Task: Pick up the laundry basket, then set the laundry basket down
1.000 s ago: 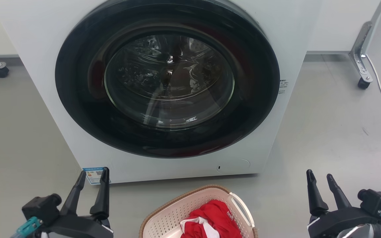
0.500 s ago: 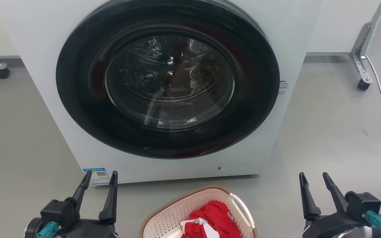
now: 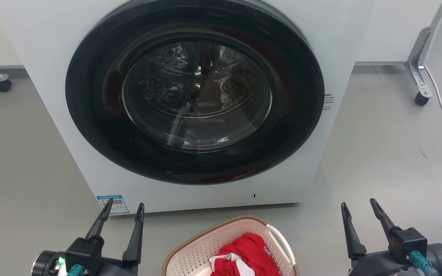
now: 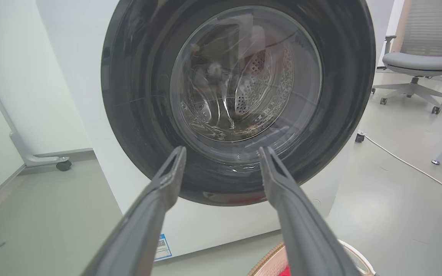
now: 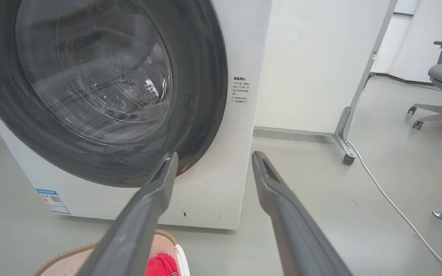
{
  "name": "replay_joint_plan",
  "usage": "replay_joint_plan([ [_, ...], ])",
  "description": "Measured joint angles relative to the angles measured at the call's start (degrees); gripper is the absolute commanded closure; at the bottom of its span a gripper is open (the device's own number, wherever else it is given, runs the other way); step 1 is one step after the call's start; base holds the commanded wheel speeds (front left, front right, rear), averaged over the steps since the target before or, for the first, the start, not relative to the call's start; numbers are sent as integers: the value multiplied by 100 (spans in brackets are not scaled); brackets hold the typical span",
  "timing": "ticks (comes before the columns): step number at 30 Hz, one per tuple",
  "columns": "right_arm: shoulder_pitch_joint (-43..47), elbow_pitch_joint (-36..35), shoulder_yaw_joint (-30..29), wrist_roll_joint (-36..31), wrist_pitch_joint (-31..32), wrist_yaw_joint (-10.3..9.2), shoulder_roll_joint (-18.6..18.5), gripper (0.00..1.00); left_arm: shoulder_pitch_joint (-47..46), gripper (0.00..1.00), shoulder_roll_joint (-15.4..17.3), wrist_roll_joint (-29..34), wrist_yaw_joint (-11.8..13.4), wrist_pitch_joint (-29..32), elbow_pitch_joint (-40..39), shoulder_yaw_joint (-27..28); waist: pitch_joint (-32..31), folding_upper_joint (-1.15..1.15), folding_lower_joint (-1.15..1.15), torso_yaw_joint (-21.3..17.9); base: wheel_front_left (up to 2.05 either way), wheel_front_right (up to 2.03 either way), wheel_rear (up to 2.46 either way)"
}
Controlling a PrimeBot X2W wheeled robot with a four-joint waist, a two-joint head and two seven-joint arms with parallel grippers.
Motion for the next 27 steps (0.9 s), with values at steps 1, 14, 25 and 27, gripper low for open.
replay_joint_plan([
  [1,0,2,-1,0,0,0,0,0,1,0,2,0,-1,1,2,4,3,0,0,0,0,0,0],
  [14,5,40,-74,19,0,-1,8,0,65,0,-24,-62,7,19,66,62,38,0,0,-9,0,0,0],
  [25,3,54,-85,20,0,3,43,0,66,0,-27,-93,25,59,102,82,47,0,0,-11,0,0,0],
  [27,2,54,-88,20,0,3,43,0,66,0,-27,-93,45,59,103,81,48,0,0,-11,0,0,0],
])
